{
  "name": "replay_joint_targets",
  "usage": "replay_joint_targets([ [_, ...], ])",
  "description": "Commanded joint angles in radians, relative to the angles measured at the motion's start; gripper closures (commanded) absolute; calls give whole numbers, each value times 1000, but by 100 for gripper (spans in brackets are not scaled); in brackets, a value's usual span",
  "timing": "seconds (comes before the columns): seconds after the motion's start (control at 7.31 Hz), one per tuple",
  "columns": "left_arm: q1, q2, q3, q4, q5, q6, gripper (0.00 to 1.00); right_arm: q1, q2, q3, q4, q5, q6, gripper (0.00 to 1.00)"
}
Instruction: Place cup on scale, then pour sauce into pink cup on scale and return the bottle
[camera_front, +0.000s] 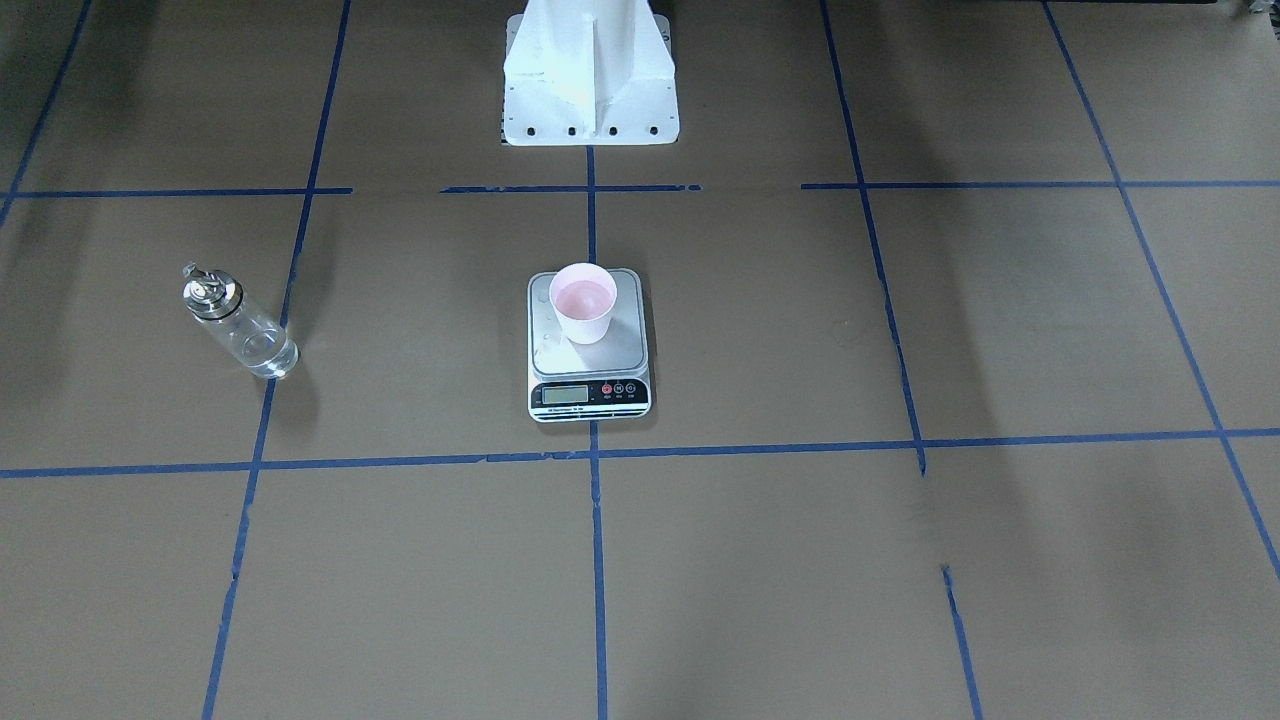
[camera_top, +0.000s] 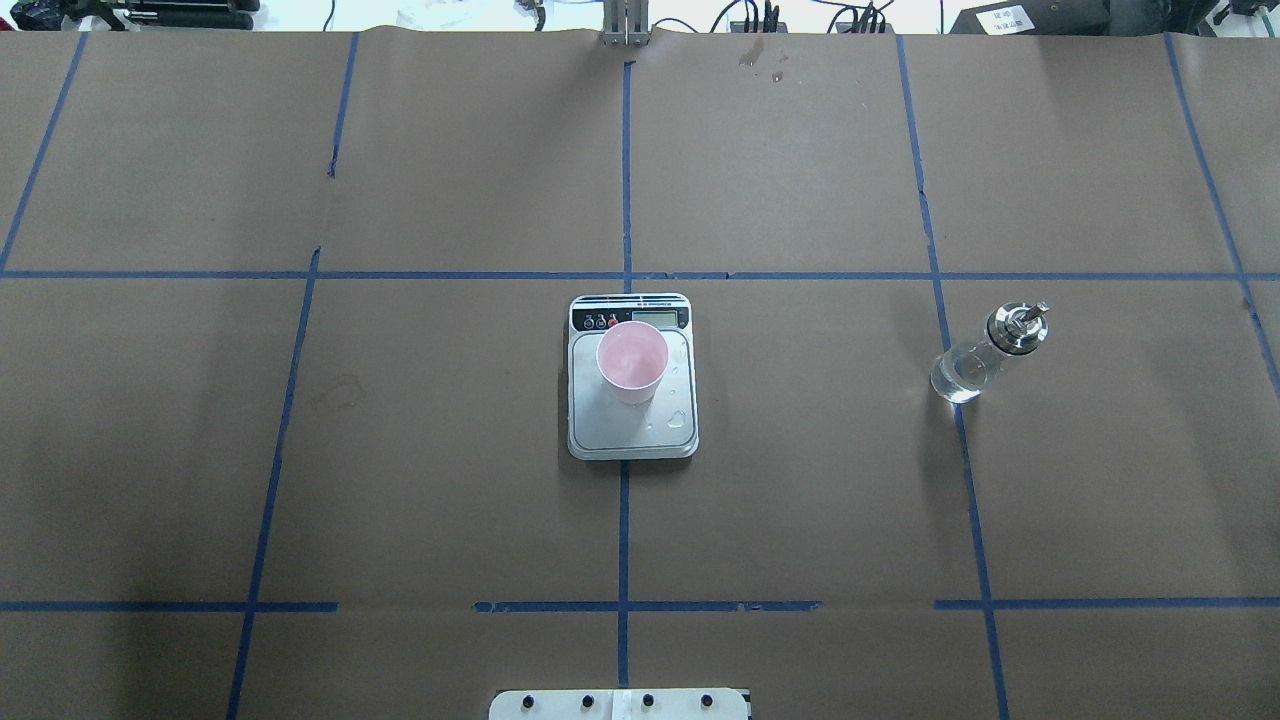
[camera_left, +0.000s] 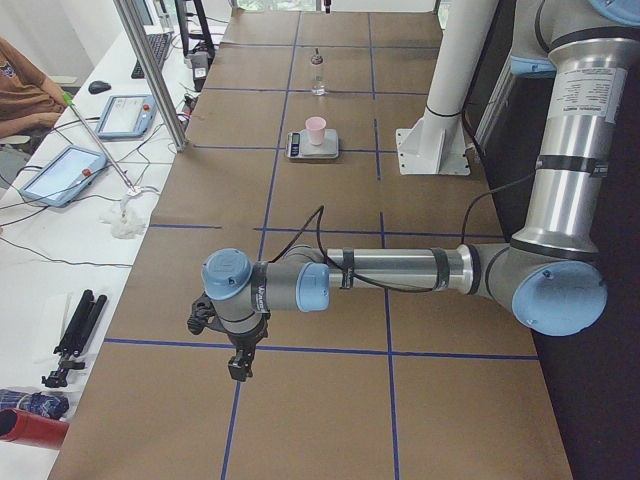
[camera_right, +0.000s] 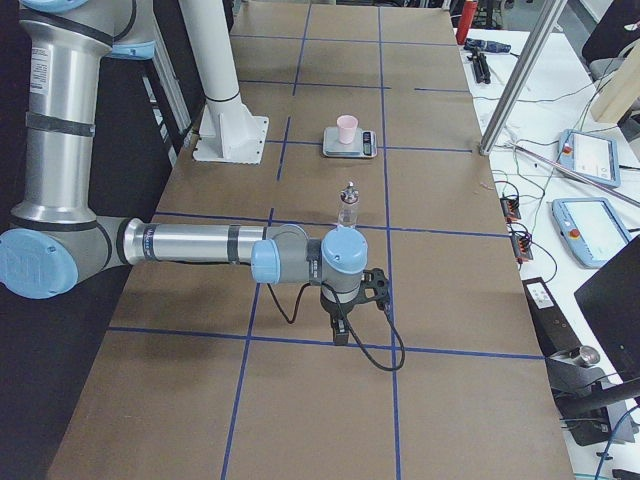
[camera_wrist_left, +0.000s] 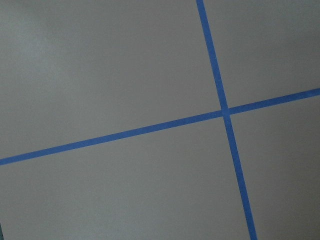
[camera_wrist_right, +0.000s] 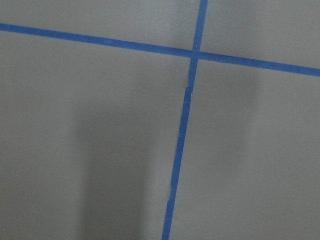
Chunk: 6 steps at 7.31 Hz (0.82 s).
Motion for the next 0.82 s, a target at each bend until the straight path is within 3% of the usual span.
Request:
replay_joint_targets([
  [0.0, 0, 1, -21, 3, -3, 0, 0, 66, 22, 3, -6, 38, 2, 0],
  [0.41, -3, 6, -63, 6, -3, 0, 0, 72, 43, 0, -11, 21, 2, 0],
  [0.68, -3, 20, -73, 5, -67, -6, 0, 75, 34, 3, -11, -72, 0, 0],
])
